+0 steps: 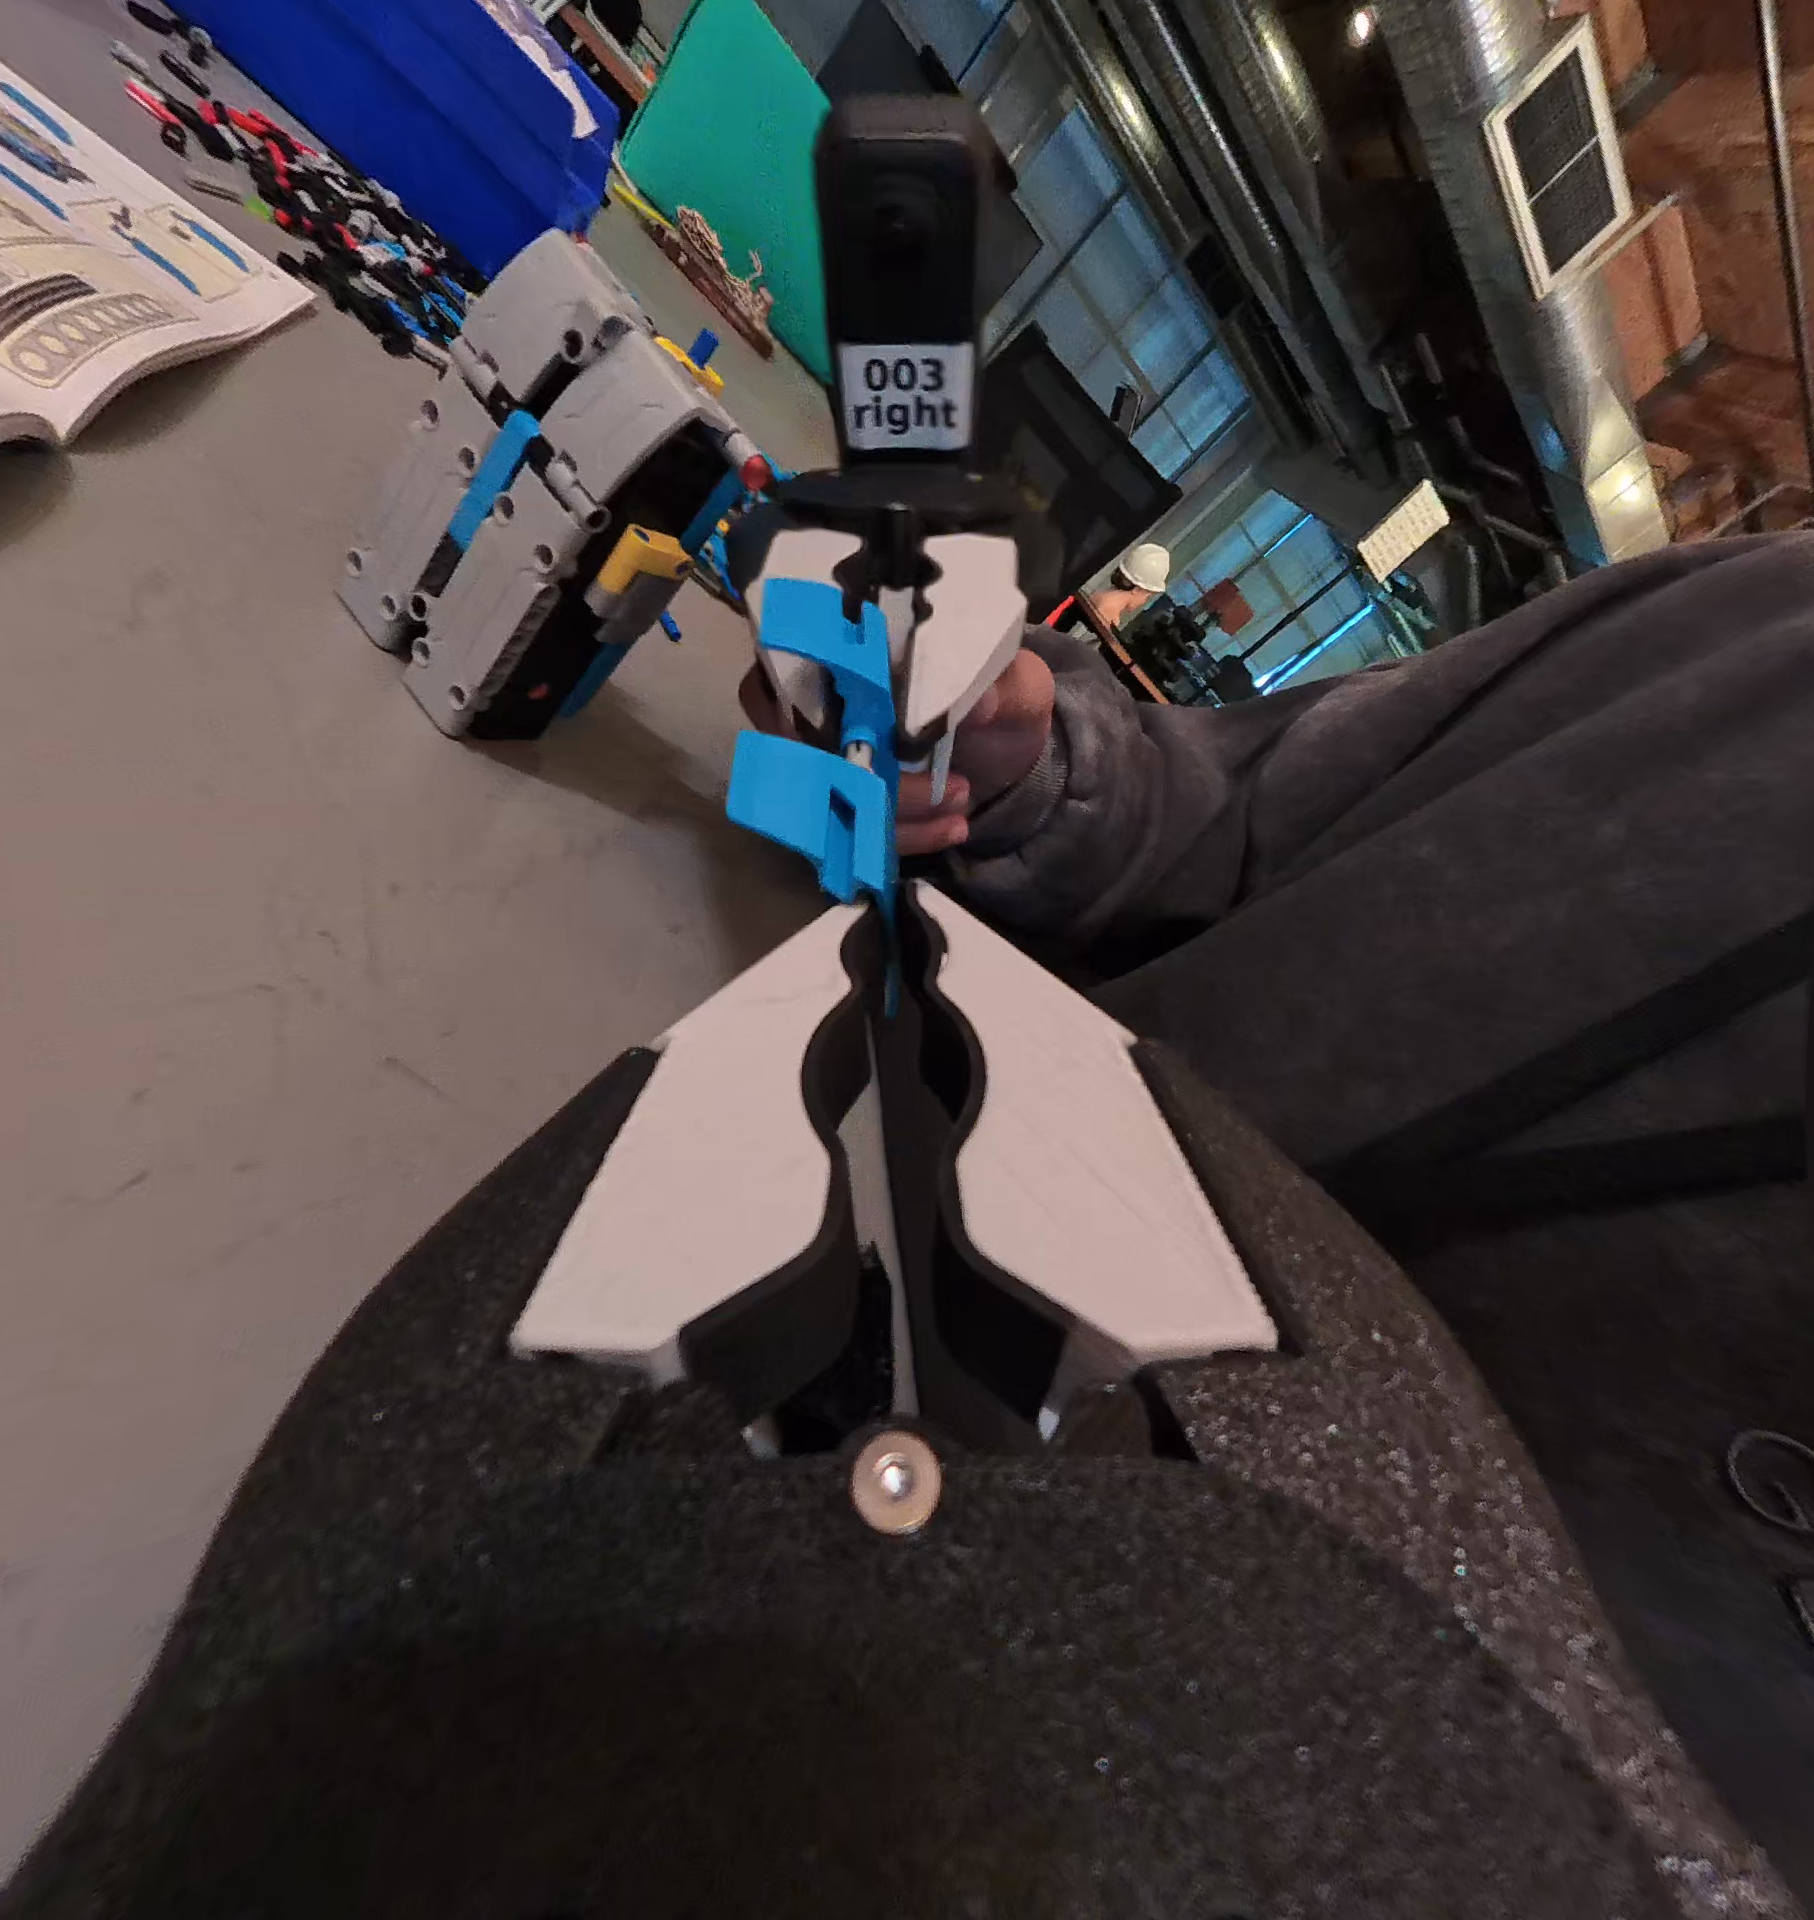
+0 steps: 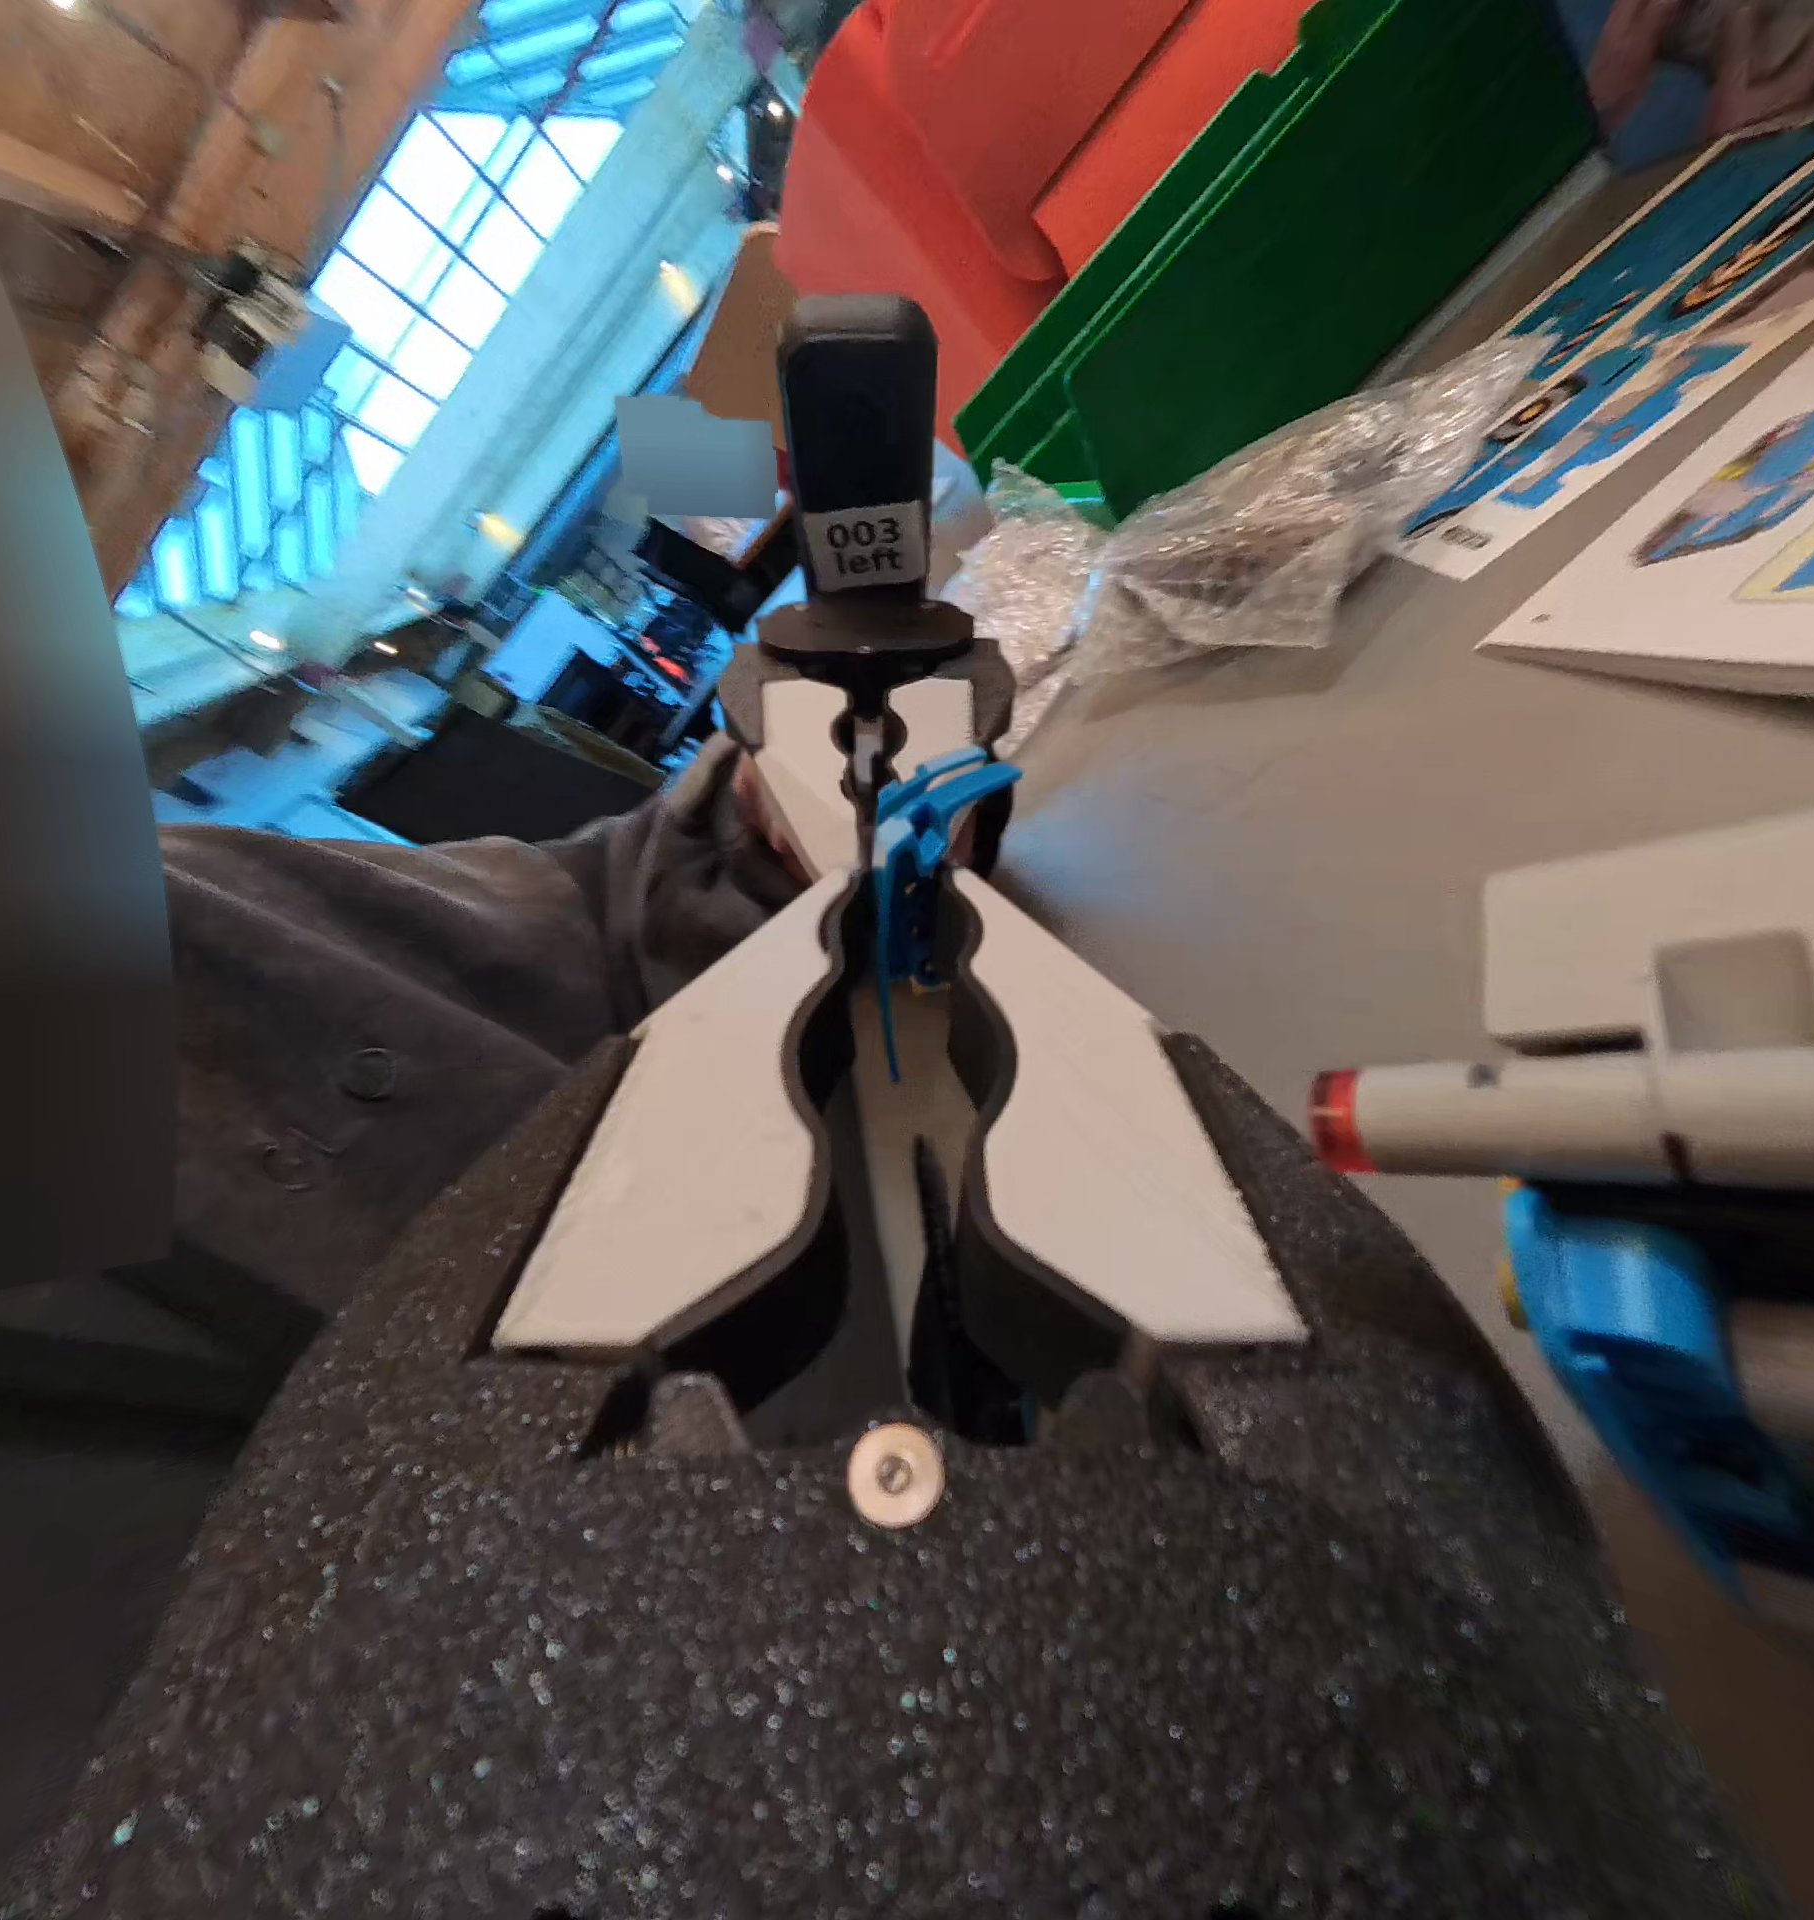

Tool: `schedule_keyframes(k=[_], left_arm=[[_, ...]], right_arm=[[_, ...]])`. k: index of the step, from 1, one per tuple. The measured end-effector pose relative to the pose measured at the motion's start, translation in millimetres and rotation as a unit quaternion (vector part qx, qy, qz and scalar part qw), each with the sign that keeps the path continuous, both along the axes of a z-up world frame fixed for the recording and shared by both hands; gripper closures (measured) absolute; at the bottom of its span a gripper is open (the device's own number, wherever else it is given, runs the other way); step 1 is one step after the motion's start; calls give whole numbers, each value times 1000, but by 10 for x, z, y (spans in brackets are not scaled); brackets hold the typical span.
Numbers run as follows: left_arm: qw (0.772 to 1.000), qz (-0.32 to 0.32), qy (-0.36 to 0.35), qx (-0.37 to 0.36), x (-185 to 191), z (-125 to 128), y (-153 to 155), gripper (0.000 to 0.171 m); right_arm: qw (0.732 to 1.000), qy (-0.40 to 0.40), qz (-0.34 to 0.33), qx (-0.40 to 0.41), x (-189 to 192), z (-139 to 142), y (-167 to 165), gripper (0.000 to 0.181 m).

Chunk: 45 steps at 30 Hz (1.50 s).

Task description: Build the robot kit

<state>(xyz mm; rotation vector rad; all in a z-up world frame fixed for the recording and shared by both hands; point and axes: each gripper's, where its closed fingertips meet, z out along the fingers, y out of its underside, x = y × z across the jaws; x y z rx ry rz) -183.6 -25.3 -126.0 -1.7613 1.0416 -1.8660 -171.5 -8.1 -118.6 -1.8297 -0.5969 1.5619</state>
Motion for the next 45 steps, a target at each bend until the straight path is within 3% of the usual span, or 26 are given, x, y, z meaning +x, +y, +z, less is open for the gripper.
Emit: schedule_keyframes(k=[6,8,10,19,36,40,45], left_arm=[[999,17,-23,-29,36,30,34,171],[999,32,-14,-1,57,36,31,171],[998,46,3,50,52,-2,44,171],[998,14,-42,-39,47,56,-2,171],[997,58,-32,43,102,68,62,171],[995,66,-31,75,99,89,53,171],[995,47,-67,53,73,188,-21,171]], right_arm=[[1000,12,-14,-6,26,17,46,170],[998,44,1,-36,44,53,41,168],[1000,8,-9,-7,38,8,50,170],[1000,19,-2,-9,41,34,22,169],[998,54,-16,-19,98,128,70,169],[999,48,-24,8,94,154,63,169],[996,55,-31,59,66,250,15,169]])
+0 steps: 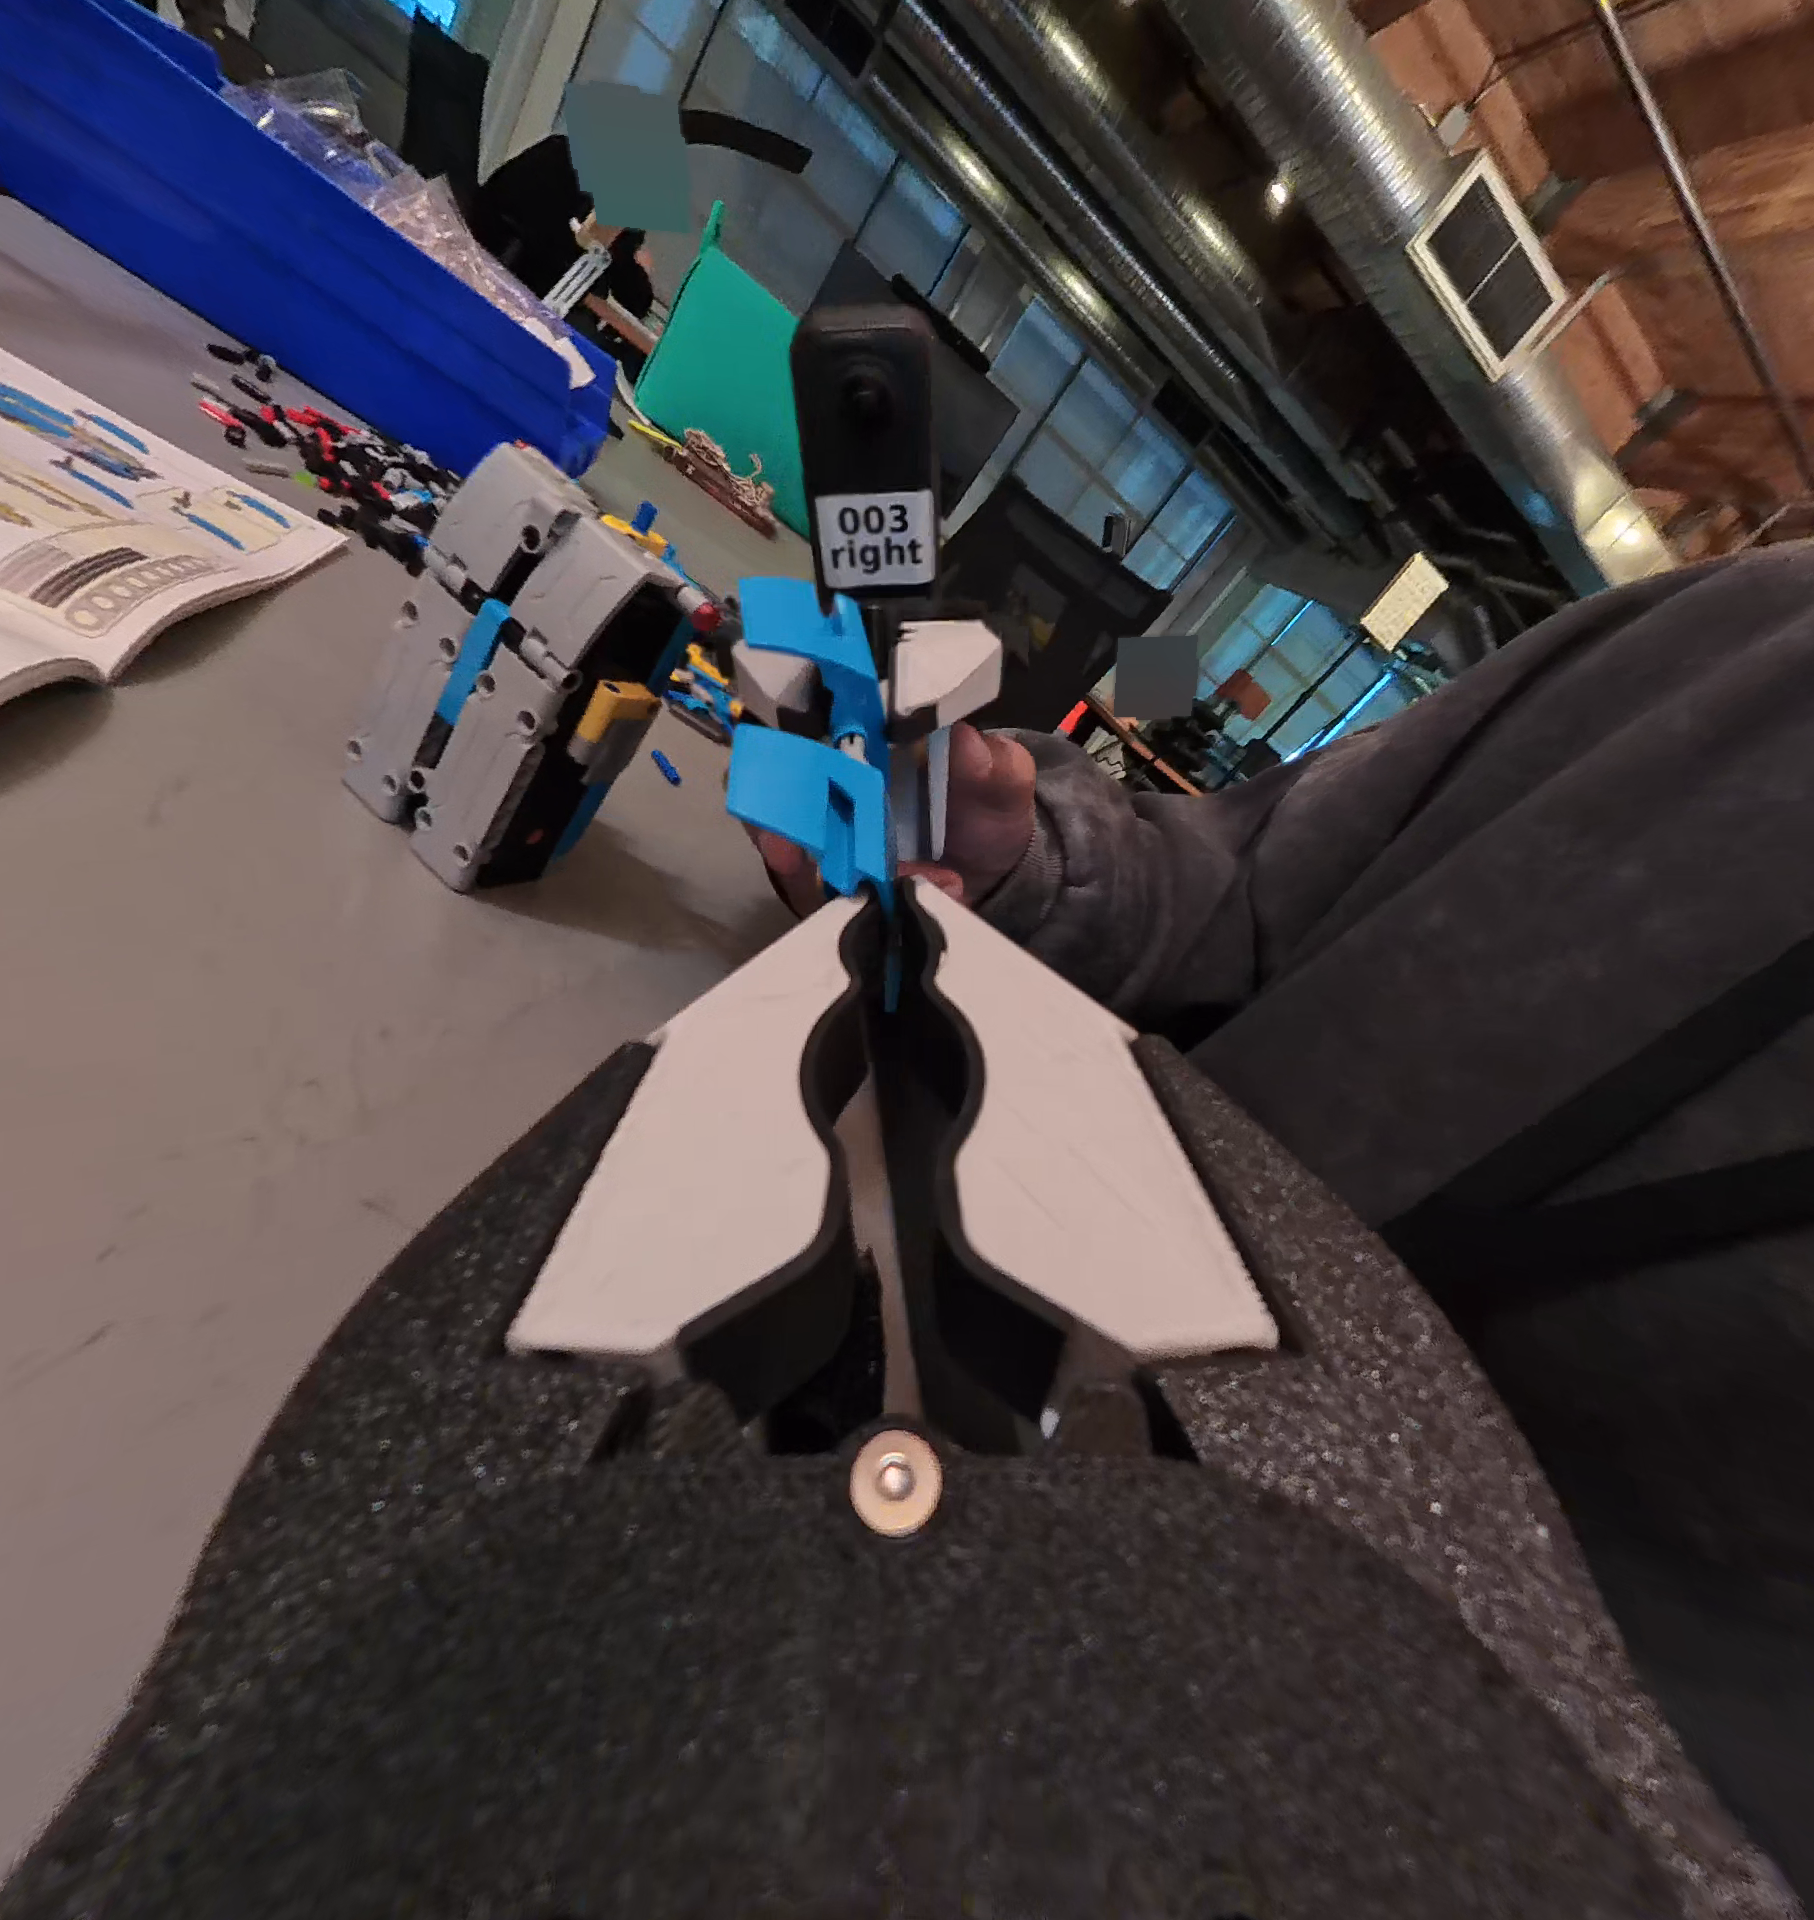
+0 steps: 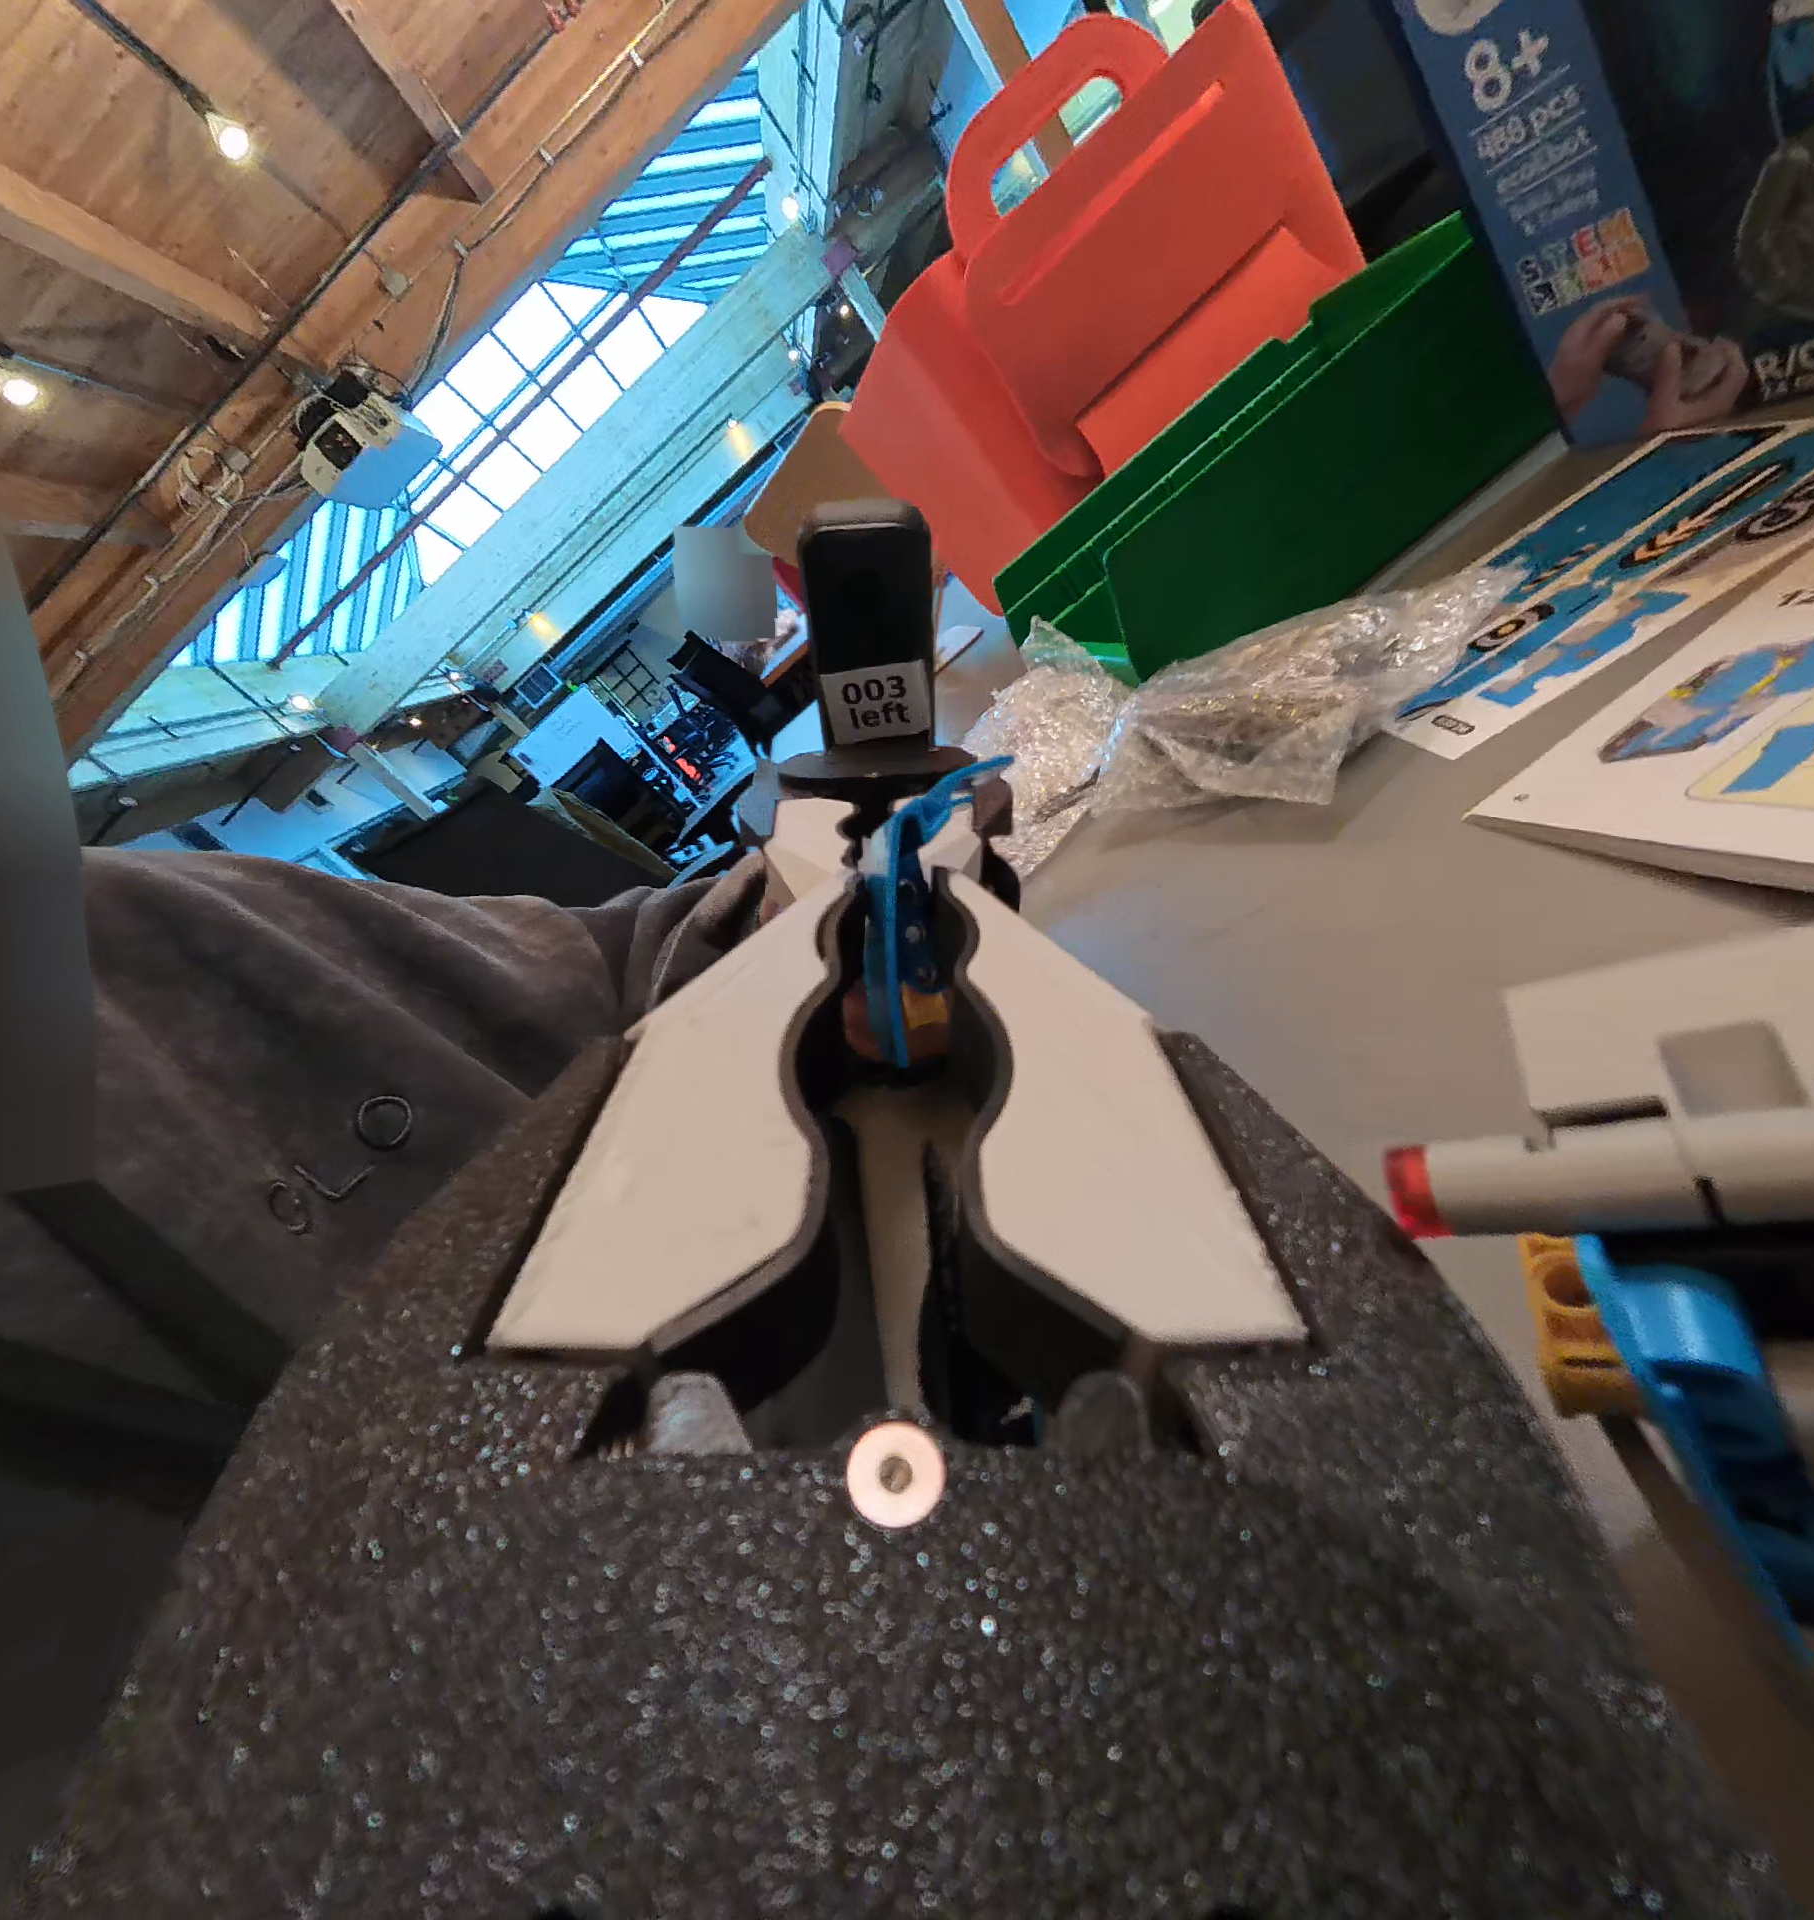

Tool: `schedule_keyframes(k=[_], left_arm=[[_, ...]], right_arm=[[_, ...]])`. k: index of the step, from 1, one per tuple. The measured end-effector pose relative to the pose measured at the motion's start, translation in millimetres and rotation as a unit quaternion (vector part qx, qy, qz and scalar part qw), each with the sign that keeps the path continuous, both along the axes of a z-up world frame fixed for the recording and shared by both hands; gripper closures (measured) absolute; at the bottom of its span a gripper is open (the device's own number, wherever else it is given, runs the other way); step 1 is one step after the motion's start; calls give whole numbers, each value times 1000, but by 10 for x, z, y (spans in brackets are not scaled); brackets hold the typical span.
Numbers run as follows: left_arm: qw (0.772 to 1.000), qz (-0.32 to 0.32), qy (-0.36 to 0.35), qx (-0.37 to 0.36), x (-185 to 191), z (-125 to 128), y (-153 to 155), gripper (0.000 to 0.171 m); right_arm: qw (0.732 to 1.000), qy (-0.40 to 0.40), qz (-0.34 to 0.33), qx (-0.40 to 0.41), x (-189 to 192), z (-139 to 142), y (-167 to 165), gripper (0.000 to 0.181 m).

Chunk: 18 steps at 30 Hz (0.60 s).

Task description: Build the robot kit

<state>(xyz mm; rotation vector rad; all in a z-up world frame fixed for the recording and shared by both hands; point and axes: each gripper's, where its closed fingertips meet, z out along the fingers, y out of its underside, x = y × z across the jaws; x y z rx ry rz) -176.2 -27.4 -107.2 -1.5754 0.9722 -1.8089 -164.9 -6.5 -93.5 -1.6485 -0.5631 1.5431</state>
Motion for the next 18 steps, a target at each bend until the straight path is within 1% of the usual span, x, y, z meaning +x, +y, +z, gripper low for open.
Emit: schedule_keyframes(k=[1,5,14,16,17,18], left_arm=[[1000,-2,0,-8,-1,-9,6,171],[999,-13,-5,-41,-1,-18,11,171],[999,-8,2,-47,-23,-42,72,171],[999,-8,9,-50,-23,-74,83,171],[998,-9,13,-53,-21,-89,87,171],[998,-12,16,-57,-20,-101,82,171]], right_arm=[[1000,-10,-5,6,-2,-8,0,171],[998,-52,-17,30,-14,-77,3,167],[990,-128,-20,62,126,-204,-15,169],[988,-145,-25,54,185,-248,5,169],[984,-170,-24,41,212,-320,5,170],[976,-216,-13,32,232,-440,-33,170]])
